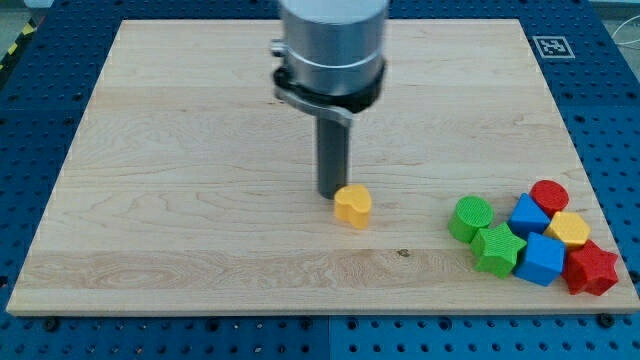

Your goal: Move the yellow heart to the green star and the green circle

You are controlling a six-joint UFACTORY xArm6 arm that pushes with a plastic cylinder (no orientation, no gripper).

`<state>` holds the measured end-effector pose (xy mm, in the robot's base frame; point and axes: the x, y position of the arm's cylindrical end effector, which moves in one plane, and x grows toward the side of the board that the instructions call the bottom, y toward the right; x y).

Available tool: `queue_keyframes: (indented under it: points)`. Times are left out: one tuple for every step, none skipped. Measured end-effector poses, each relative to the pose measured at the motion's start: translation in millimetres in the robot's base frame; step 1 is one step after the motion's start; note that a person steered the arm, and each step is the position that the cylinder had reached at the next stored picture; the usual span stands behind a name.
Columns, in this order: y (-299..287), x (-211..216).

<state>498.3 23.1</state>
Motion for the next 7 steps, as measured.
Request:
queue_keyframes:
  points:
    - [39.2,3.4]
    - [38.4,-10.2]
    - [18.4,-25.7]
    - [-3.1,-25.7]
    - [-20.6,-23.2]
    - [-25.7,-2.3]
    - [-24.2,20.1]
